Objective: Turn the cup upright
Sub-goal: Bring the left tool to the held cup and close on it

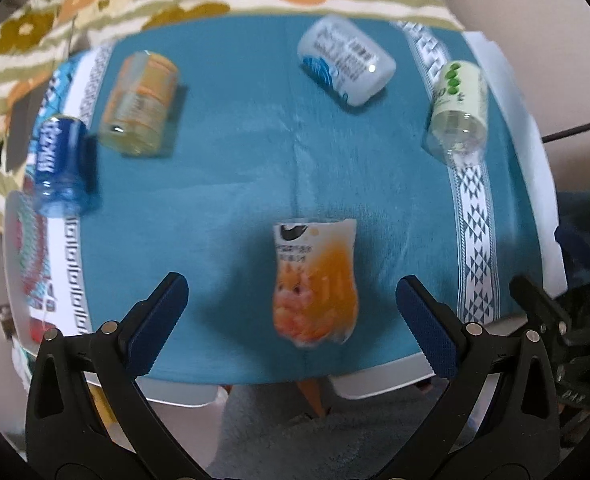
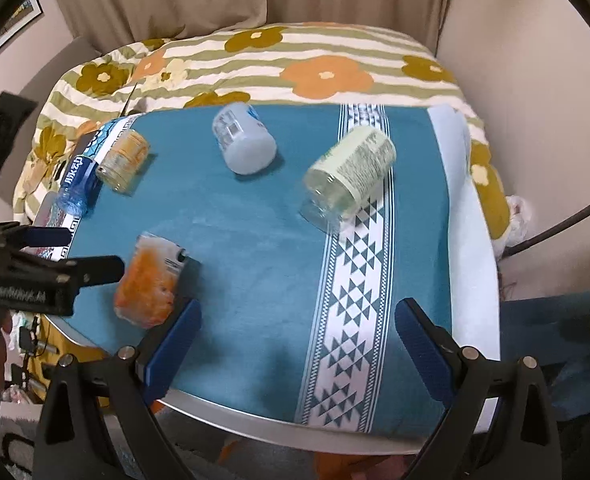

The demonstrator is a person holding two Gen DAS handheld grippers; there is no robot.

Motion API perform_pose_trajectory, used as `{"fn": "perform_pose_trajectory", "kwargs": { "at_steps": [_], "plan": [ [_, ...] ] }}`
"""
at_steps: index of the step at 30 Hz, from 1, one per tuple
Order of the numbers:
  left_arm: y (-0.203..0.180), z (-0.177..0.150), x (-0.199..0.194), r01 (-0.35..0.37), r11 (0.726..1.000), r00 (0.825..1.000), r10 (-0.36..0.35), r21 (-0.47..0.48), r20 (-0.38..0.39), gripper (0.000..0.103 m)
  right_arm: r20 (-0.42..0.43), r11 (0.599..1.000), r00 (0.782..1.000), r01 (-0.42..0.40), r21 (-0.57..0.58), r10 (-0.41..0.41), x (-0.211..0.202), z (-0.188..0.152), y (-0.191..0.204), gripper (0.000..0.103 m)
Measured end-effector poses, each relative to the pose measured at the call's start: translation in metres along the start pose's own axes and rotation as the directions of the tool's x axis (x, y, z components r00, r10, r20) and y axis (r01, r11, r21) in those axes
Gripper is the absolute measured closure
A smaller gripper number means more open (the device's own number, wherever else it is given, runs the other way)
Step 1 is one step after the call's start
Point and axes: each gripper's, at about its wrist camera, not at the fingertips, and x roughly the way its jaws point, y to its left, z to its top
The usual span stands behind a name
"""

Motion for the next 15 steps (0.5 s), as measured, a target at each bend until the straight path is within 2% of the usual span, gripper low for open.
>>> {"fn": "perform_pose_trajectory", "kwargs": {
  "at_steps": [6, 8, 11, 15],
  "plan": [
    [-0.010, 0.018, 0.033, -0.058, 0.998, 0.993, 0.054, -0.029, -0.105, 0.003, -0.034, 0.999, 0.998, -0.044, -0.016, 0.043, 0.027, -0.006, -0.027, 0.006],
    [-0.012, 0.021, 0.042, -0.068, 0.997, 0.989, 0.064, -0.033, -0.131, 0.011, -0.051, 0.998, 0.996, -0.067, -0.005, 0.066, 0.037, -0.007, -0.034, 0.006],
    [-0.015, 0.023, 0.053, -0.070, 0.996, 0.984, 0.061, -0.047, -0.169, 0.018, -0.072, 0.995, 0.993, -0.095, 0.014, 0.096, 0.047, -0.007, -0.041, 0.006],
    [-0.017, 0.026, 0.066, -0.071, 0.996, 0.977, 0.059, -0.057, -0.204, 0.020, -0.085, 0.992, 0.989, -0.121, 0.017, 0.122, 0.056, -0.004, -0.044, 0.006]
  ]
}}
